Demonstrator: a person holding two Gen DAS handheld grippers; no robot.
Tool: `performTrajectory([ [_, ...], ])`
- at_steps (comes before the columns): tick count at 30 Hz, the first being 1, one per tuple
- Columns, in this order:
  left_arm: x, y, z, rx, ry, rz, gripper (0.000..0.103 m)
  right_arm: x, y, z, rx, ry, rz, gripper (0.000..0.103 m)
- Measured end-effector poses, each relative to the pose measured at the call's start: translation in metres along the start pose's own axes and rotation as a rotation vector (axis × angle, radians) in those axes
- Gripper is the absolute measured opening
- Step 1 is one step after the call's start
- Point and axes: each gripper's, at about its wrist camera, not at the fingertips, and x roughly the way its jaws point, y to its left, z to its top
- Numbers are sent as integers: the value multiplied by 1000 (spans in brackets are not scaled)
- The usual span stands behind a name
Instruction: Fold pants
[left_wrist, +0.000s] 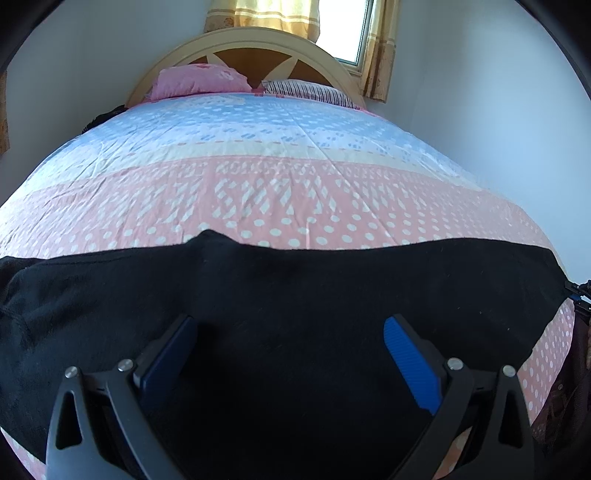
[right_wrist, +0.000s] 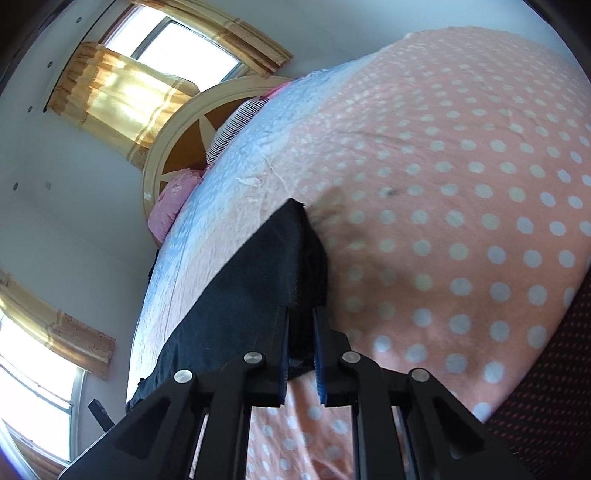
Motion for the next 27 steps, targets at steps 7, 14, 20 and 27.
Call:
performTrajectory([
  [7, -11, 7, -2, -47, -71, -3, 103, -21, 57, -4, -155, -102, -8, 11],
  [14, -11, 13, -1, -72, -76, -35, 103, -16, 153, -26, -389, -115, 33, 11],
  [20, -13, 16, -2, -91, -89, -75, 103, 15, 223, -60, -553, -40, 81, 11],
  [27, -13, 16, -2, -93, -97, -95, 103, 76, 264, -106, -659, 100, 133, 11],
])
